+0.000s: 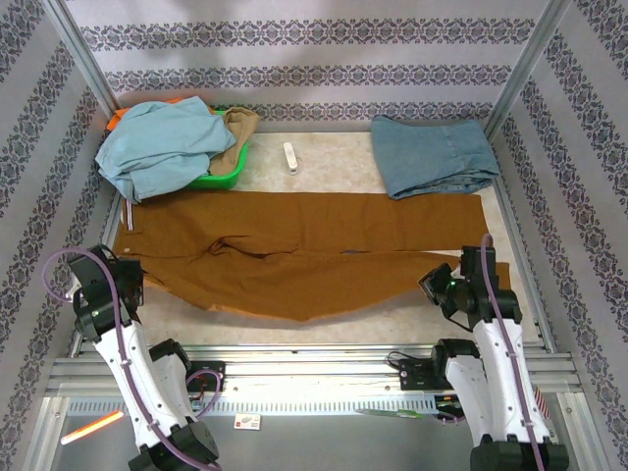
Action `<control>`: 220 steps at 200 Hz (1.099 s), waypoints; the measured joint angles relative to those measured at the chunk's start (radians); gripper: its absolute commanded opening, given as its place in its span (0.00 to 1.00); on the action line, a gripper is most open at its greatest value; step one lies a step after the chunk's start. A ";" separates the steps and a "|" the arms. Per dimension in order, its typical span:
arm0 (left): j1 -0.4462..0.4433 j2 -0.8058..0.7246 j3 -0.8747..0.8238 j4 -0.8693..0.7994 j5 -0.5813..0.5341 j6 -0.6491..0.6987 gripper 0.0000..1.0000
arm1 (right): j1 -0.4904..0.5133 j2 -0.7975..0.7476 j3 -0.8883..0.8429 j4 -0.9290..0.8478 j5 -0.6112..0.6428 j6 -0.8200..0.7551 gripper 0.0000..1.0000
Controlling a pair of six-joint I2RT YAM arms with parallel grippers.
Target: Fold and stack the trousers
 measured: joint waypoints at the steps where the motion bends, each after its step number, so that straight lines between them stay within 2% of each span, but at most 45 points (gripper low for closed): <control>1: 0.000 -0.001 0.002 -0.001 0.000 0.000 0.00 | 0.000 -0.004 0.005 -0.005 -0.001 -0.004 0.00; 47: 0.000 -0.023 0.160 -0.113 0.000 0.001 0.00 | 0.006 -0.074 0.213 -0.157 0.002 -0.101 0.00; 90: -0.013 0.013 0.361 -0.211 -0.032 0.033 0.00 | 0.047 -0.120 0.317 -0.236 0.013 -0.146 0.00; 126: -0.039 0.050 0.383 -0.219 -0.045 0.062 0.00 | 0.055 -0.103 0.380 -0.240 0.049 -0.193 0.00; 160: -0.039 0.168 0.333 -0.160 -0.042 0.076 0.00 | 0.055 0.103 0.373 -0.144 0.050 -0.227 0.00; 197: -0.039 0.446 0.368 -0.020 -0.043 0.096 0.00 | 0.053 0.386 0.378 0.030 0.052 -0.264 0.00; 220: -0.051 0.616 0.420 0.068 -0.043 0.106 0.00 | 0.053 0.584 0.447 0.095 0.051 -0.311 0.00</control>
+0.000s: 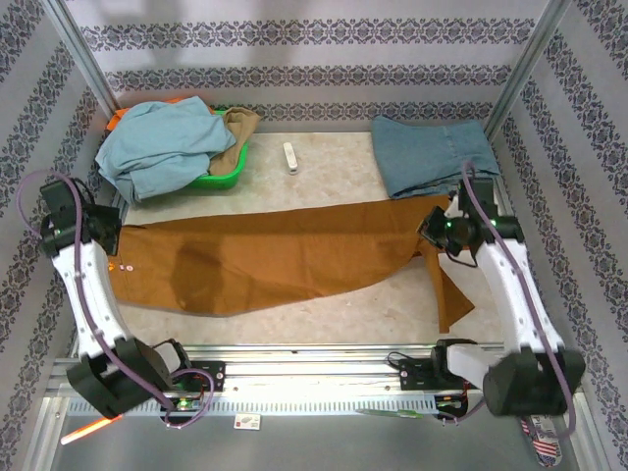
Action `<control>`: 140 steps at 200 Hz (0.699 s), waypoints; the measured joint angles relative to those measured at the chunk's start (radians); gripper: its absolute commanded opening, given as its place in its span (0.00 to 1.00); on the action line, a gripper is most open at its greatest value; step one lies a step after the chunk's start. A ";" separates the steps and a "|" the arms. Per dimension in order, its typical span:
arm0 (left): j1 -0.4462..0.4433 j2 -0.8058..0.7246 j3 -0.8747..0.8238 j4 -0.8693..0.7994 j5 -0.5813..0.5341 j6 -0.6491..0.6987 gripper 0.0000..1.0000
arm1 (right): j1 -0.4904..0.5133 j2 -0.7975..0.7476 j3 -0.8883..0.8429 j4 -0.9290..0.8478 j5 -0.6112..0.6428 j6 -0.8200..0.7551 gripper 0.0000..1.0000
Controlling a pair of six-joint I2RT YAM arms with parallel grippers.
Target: Fold and stack the trousers
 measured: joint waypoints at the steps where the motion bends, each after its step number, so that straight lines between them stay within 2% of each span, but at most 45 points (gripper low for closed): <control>1: -0.001 0.005 0.002 0.003 0.000 0.000 0.00 | 0.000 0.012 0.006 0.004 0.000 -0.003 0.00; 43: -0.061 0.271 0.104 0.122 0.001 0.020 0.00 | 0.000 0.389 0.254 0.046 -0.011 -0.101 0.00; 82: -0.087 0.452 0.171 0.185 -0.001 0.037 0.00 | 0.005 0.685 0.504 0.026 -0.035 -0.164 0.00; 98: -0.090 0.507 0.201 0.192 -0.004 0.041 0.00 | 0.008 0.778 0.586 0.010 -0.046 -0.176 0.08; 109: -0.093 0.546 0.233 0.194 -0.001 0.045 0.00 | 0.008 0.835 0.643 -0.008 -0.049 -0.182 0.28; 124: -0.098 0.610 0.285 0.204 -0.009 0.060 0.15 | 0.005 0.903 0.709 -0.014 -0.042 -0.183 0.40; 140: -0.098 0.671 0.327 0.227 -0.016 0.069 0.31 | -0.002 0.948 0.758 -0.023 -0.038 -0.189 0.43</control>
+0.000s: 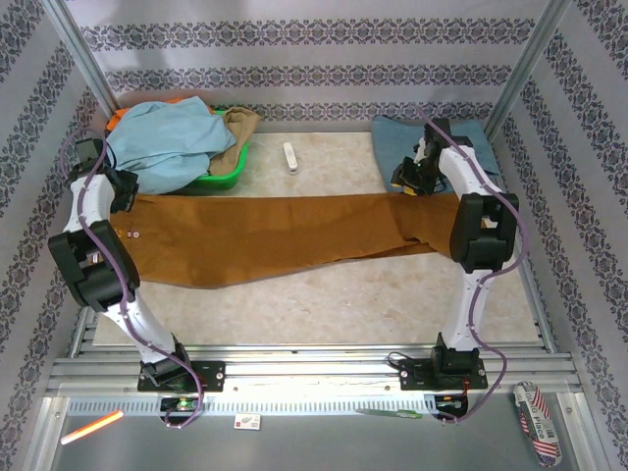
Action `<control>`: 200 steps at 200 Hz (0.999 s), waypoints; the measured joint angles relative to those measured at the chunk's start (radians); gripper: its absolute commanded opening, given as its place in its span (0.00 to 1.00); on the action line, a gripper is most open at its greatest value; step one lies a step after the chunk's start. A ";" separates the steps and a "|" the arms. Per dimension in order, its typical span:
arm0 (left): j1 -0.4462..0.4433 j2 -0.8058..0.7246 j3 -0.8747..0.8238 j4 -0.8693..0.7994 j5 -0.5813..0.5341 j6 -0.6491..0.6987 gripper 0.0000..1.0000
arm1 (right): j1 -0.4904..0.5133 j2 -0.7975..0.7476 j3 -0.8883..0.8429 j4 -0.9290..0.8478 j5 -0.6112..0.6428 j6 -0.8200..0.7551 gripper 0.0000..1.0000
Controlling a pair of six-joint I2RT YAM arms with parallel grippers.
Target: Fold and stack the trousers
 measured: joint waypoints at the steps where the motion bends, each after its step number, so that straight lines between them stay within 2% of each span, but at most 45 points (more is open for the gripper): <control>1: 0.000 0.002 0.001 0.002 0.000 0.000 0.32 | 0.000 0.002 0.002 -0.001 0.000 0.000 0.43; 11: 0.000 0.024 0.003 0.018 -0.003 0.015 0.46 | -0.002 0.018 0.028 -0.013 0.001 0.002 0.46; 21: 0.000 0.036 0.003 0.020 -0.007 0.015 0.65 | -0.003 0.022 0.047 -0.023 0.005 0.001 0.48; 25: 0.000 0.038 0.002 0.020 -0.008 0.022 0.67 | -0.003 0.022 0.050 -0.026 0.007 0.002 0.48; 51: 0.000 0.016 -0.017 0.035 -0.008 0.021 0.69 | 0.009 -0.043 0.016 -0.011 0.020 0.008 0.53; 67: -0.004 -0.066 -0.106 0.069 0.005 0.016 0.69 | 0.038 -0.168 -0.121 0.038 0.027 0.027 0.56; 83: -0.037 -0.211 -0.243 0.091 0.007 0.011 0.70 | 0.072 -0.317 -0.282 0.088 0.035 0.054 0.58; 96: -0.109 -0.355 -0.373 0.123 0.006 0.008 0.70 | 0.096 -0.441 -0.426 0.139 0.028 0.084 0.59; 109: -0.220 -0.498 -0.507 0.153 0.004 0.005 0.70 | 0.092 -0.531 -0.554 0.190 0.014 0.111 0.58; 124: -0.357 -0.656 -0.660 0.162 0.007 -0.003 0.70 | 0.084 -0.594 -0.684 0.243 -0.006 0.142 0.59; 139: -0.451 -0.792 -0.790 0.140 -0.017 -0.011 0.71 | 0.085 -0.631 -0.806 0.286 -0.035 0.171 0.57; 168: -0.570 -1.003 -0.925 0.031 -0.095 -0.026 0.74 | 0.151 -0.647 -0.920 0.318 -0.060 0.198 0.56; 187: -0.624 -1.074 -0.983 0.016 -0.127 -0.051 0.76 | 0.185 -0.662 -0.953 0.351 -0.062 0.215 0.56; 200: -0.661 -1.086 -1.033 0.018 -0.136 -0.078 0.85 | 0.166 -0.685 -0.985 0.377 -0.064 0.229 0.56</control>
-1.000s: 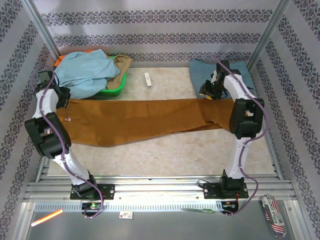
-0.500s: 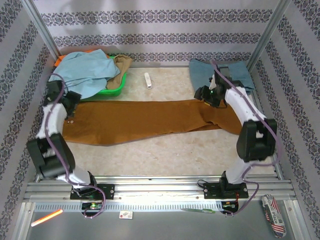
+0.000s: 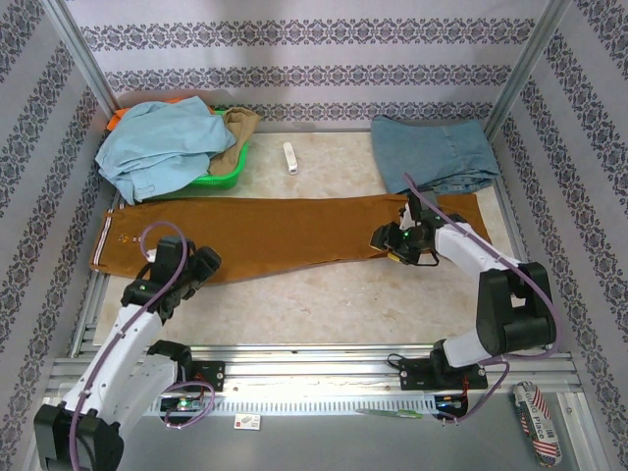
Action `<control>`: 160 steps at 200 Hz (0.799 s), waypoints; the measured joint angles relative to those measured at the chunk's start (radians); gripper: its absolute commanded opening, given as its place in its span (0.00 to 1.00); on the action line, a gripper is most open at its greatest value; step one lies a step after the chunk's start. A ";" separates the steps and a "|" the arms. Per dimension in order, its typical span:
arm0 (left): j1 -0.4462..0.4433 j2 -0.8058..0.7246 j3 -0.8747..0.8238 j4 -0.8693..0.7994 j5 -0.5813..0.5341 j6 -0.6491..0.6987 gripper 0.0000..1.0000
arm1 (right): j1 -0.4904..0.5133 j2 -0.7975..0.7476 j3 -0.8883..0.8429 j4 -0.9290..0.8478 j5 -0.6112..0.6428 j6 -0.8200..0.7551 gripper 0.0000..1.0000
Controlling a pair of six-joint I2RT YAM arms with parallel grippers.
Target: Fold and stack the trousers
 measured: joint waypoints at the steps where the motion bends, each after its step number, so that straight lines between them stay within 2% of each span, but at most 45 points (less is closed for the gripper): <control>1: -0.002 0.000 -0.003 0.000 0.000 -0.002 0.85 | -0.002 -0.001 -0.002 0.002 0.000 0.002 0.56; 9: -0.024 0.009 -0.031 0.002 -0.006 -0.019 0.88 | -0.028 -0.016 -0.022 0.018 -0.001 0.013 0.56; 30: -0.058 0.065 -0.078 0.012 -0.032 -0.048 0.90 | -0.082 -0.043 -0.050 0.034 -0.004 0.035 0.56; 34: -0.060 0.079 -0.082 0.016 -0.039 -0.052 0.99 | -0.088 -0.048 -0.052 0.036 -0.004 0.037 0.56; 37: -0.060 0.087 -0.082 0.021 -0.042 -0.055 1.00 | -0.089 -0.050 -0.053 0.038 -0.004 0.039 0.56; 61: -0.066 0.167 -0.083 0.094 -0.084 -0.075 1.00 | -0.089 -0.078 -0.057 0.048 -0.009 0.043 0.56; 75: -0.067 0.210 -0.083 0.140 -0.113 -0.083 0.96 | -0.089 -0.096 -0.063 0.049 -0.015 0.043 0.56; 101: -0.067 0.275 -0.083 0.229 -0.159 -0.090 0.76 | -0.107 -0.132 -0.084 0.050 -0.026 0.042 0.56; 122: -0.067 0.308 -0.072 0.274 -0.183 -0.068 0.42 | -0.140 -0.158 -0.100 0.042 -0.037 0.037 0.56; 149: -0.067 0.309 0.005 0.270 -0.212 -0.013 0.12 | -0.190 -0.196 -0.111 0.024 -0.049 0.029 0.56; 160: -0.067 0.300 0.046 0.267 -0.222 0.008 0.02 | -0.206 -0.211 -0.111 0.018 -0.053 0.025 0.56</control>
